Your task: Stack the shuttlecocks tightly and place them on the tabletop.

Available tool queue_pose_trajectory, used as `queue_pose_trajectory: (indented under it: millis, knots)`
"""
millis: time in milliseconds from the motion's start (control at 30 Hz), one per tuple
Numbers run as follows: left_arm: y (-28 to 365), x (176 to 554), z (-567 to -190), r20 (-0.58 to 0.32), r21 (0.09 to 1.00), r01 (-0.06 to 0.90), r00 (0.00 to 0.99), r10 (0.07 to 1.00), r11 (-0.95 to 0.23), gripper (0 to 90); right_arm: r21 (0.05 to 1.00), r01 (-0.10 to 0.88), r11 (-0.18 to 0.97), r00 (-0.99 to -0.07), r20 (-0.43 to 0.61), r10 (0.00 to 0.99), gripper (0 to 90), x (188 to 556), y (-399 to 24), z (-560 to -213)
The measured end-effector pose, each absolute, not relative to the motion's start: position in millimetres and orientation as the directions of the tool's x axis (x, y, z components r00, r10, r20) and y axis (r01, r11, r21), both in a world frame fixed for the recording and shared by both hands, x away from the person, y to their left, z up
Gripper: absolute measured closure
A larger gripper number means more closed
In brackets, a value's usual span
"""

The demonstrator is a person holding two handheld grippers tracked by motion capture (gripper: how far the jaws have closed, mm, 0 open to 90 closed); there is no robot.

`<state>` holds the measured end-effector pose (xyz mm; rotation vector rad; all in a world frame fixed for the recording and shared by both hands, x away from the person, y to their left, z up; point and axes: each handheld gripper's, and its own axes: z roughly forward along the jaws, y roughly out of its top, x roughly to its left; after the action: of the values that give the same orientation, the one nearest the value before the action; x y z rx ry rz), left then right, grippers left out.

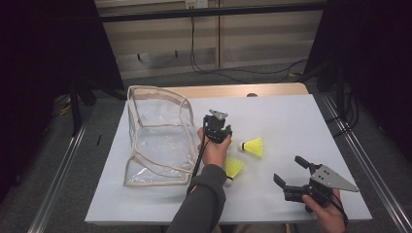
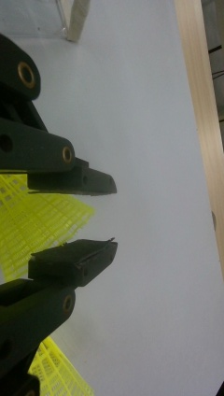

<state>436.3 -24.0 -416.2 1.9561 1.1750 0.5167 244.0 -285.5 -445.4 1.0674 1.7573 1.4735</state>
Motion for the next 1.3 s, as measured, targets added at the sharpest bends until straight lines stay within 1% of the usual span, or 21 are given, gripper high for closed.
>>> queue_pose_trajectory:
  millis: [267, 367, 667, 1300]
  knots:
    - [-23.3, 433.1, -415.2, -0.046, 0.787, 0.551, 0.503, 0.863, -0.279, 68.7, 0.978, 0.197, 0.062, -0.496, 0.045, 0.867, 2.7, 243.9, -285.3, -445.3]
    - [-22.5, 433.1, -414.5, -0.040, 0.789, 0.545, 0.506, 0.861, -0.284, 67.4, 0.978, 0.197, 0.063, -0.497, 0.045, 0.867, 2.7, 243.9, -285.1, -445.3]
    - [-22.0, 432.7, -413.3, -0.042, 0.789, 0.547, 0.505, 0.862, -0.281, 67.0, 0.978, 0.197, 0.062, -0.496, 0.045, 0.867, 2.7, 243.9, -285.2, -445.3]
    - [-21.9, 432.5, -411.6, -0.062, 0.793, 0.548, 0.508, 0.859, -0.266, 65.2, 0.978, 0.197, 0.063, -0.496, 0.045, 0.867, 2.7, 244.0, -285.1, -445.3]
